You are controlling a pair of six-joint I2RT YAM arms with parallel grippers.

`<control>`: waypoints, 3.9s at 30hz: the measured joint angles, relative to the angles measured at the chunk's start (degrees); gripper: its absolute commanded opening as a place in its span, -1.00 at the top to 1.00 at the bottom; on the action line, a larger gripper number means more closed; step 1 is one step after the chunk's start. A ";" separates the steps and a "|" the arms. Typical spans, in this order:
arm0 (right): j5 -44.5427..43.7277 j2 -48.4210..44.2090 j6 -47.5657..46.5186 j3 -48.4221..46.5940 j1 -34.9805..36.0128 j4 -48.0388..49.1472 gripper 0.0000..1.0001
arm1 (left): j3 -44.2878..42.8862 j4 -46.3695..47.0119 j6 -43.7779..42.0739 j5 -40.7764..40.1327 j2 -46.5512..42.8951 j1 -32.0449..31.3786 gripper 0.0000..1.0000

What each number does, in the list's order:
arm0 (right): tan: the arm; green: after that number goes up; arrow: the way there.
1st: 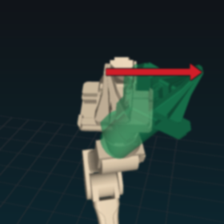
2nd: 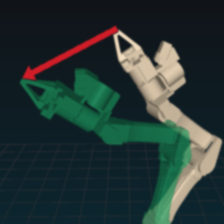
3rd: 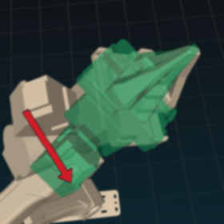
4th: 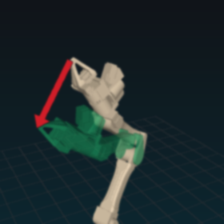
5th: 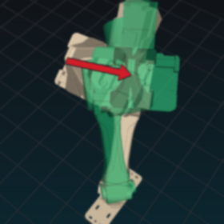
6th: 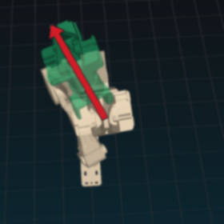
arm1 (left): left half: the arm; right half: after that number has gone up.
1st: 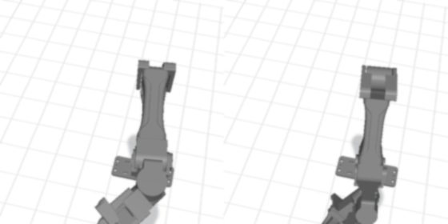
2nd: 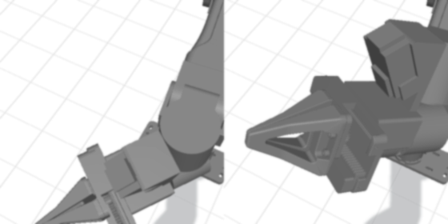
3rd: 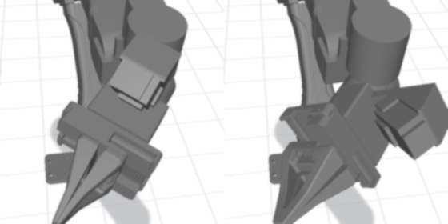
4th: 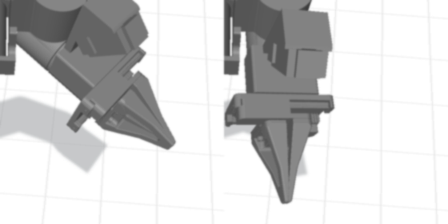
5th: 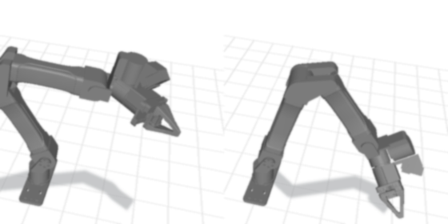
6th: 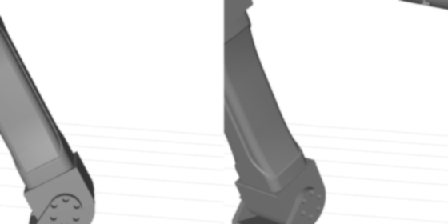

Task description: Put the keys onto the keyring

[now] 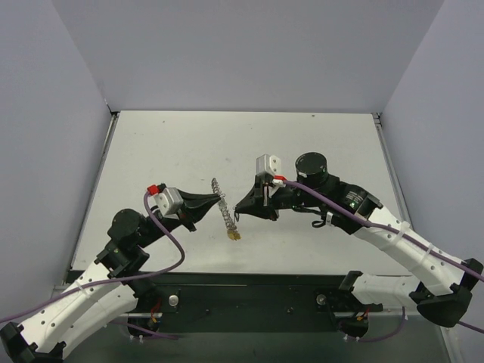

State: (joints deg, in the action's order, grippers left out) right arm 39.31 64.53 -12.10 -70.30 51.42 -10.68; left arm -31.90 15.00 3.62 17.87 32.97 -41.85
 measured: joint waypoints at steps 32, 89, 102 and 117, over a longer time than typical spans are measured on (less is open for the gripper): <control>-9.46 -0.15 2.08 8.02 0.02 11.89 1.00 | 5.31 12.46 11.08 -3.30 3.87 -2.38 1.00; -9.97 0.04 4.66 6.12 0.50 10.47 1.00 | 7.80 15.47 6.19 -0.79 1.18 -3.82 1.00; -9.55 0.04 4.85 6.12 0.81 10.49 1.00 | 8.98 17.75 7.78 -0.02 0.55 -3.82 1.00; -10.54 0.02 4.59 6.12 0.70 10.36 1.00 | 10.56 24.76 9.11 3.10 -2.12 -4.31 1.00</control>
State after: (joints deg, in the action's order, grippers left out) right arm 28.77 64.55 -7.51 -64.18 52.12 -0.32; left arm -21.34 39.77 12.73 20.97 30.85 -46.15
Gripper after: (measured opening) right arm 0.026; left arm 0.024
